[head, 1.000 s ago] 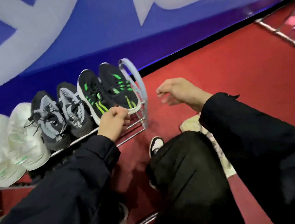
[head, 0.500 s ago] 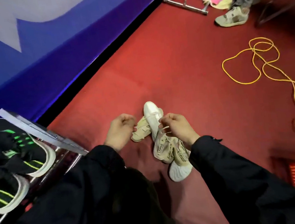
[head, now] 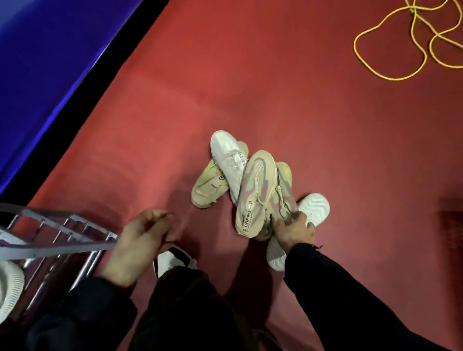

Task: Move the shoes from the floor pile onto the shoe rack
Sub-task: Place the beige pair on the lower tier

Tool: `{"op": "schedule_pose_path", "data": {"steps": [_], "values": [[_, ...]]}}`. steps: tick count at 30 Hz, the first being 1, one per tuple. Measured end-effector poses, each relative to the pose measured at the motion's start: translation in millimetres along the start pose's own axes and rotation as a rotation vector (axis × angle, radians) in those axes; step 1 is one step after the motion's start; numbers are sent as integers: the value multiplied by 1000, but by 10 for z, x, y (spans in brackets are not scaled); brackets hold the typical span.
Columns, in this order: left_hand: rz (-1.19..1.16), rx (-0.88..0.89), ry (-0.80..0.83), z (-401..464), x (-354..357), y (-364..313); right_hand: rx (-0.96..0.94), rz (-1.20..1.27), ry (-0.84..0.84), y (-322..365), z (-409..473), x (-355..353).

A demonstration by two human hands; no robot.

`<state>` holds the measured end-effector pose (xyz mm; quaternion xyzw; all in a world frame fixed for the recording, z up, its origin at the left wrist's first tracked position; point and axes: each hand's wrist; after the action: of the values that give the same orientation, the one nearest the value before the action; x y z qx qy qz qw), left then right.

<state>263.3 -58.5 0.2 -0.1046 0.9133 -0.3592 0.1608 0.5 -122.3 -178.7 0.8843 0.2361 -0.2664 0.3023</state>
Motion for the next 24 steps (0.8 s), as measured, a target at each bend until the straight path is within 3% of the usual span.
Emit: {"op": "schedule_pose_path", "data": {"steps": [7,11,17,21,24], "values": [[6,-59,43,69,-198,268,144,192,101,-302,177,-94],[6,-87,66,112,-46,278,229,572,171,-419,16,-236],[47,-20,138,136,206,191,40,1004,208,-244,-816,-459],[141,17,330,152,323,117,-46,1150,435,98,-1249,-458],[109,34,414,120,451,94,-90,1068,605,314,-1436,-349]]}}
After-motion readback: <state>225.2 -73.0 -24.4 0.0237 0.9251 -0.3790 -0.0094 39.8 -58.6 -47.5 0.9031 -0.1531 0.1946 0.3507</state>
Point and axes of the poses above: each hand's wrist, its own z-axis towards the middle knuckle, its own x-axis out of the palm, y = z × x, and after that the axes turned 3 degrees about -x, right-handed
